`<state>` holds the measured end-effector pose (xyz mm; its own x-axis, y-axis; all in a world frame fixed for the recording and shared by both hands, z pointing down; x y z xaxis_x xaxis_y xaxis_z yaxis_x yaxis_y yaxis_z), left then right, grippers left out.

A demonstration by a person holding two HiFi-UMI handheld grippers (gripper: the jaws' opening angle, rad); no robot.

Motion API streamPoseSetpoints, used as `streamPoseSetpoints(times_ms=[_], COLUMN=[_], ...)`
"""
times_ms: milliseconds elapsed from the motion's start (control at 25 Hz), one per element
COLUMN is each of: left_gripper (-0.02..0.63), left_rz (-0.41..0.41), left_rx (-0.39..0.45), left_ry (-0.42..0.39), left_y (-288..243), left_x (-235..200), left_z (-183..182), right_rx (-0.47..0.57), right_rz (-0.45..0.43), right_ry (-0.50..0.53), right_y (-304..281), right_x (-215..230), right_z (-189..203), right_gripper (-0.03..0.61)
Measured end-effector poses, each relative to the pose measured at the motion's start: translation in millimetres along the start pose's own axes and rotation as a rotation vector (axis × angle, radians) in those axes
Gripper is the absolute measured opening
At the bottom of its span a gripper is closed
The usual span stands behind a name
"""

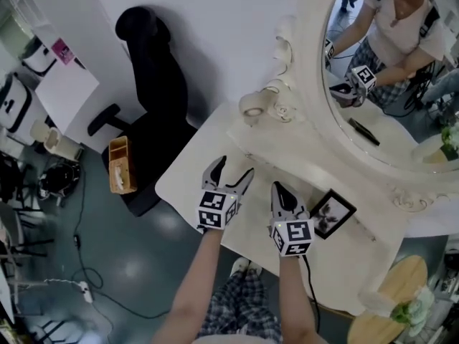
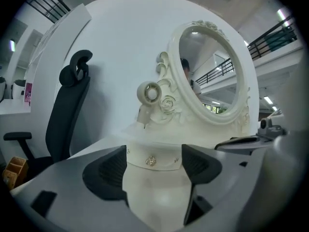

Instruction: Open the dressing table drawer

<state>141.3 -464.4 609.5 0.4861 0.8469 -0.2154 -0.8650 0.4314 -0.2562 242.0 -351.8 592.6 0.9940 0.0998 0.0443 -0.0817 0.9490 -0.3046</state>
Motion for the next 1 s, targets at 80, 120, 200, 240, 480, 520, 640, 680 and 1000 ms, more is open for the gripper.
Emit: streamPoseSetpoints(times_ms=[80,120,200,240,480,520,640,680,1000], left_gripper=[0.326,0.297,0.276,0.269,0.211,0.202,0.198,0.194,0.117], left_rz=[-0.008,-0.009,-0.006,-0.006,-0.024,-0.023,-0.019,-0.020,-0.034], left_rx=[-0.028,-0.040,-0.069,-0.086,-0.144,-0.152,-0.178,-0.184,-0.211], left_ry=[0.008,0.014,0.021,0.019,0.022,0.026,0.028,0.021,0.003], left_y=[-12.6,-18.1,-28.1,-32.4,-49.8,-52.6,-61.7,-64.5,-70.4], left_x=[-3.6,-4.8,-6.7,-7.5,-13.0,-13.6,-13.6,-13.6,-13.0], left_z=[6.6,9.5,14.9,17.6,29.2,31.0,36.4,37.1,33.5], right_rx=[-0.016,-0.022,-0.033,-0.038,-0.058,-0.060,-0.064,-0.065,-0.075], right_rz=[0.001,0.000,-0.001,-0.002,-0.008,-0.011,-0.016,-0.016,-0.006], right_ry=[0.001,0.001,0.000,0.001,0.009,0.011,0.020,0.019,0.017], right_y=[-4.7,-6.1,-8.9,-10.6,-16.4,-16.9,-18.0,-18.2,-16.7], right_x=[0.8,1.7,3.9,4.9,8.6,8.7,9.6,10.3,17.9], right_z=[5.8,8.3,12.9,14.8,19.4,19.9,21.0,21.3,22.5], right_gripper=[0.014,0.014,0.014,0.014,0.014,0.014,0.014,0.014,0.014])
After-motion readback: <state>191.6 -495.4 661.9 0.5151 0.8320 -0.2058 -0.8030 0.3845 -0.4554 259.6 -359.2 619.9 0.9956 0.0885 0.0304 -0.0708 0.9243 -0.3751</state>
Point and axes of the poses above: the fingertips, and each gripper's own axes: y backward along the fingers, x to its right, z out of its underside, the point moved 4 cm from there along y, backward along the fingers, and after that the axes turned 7 degrees about z, right-handed, at the moved point
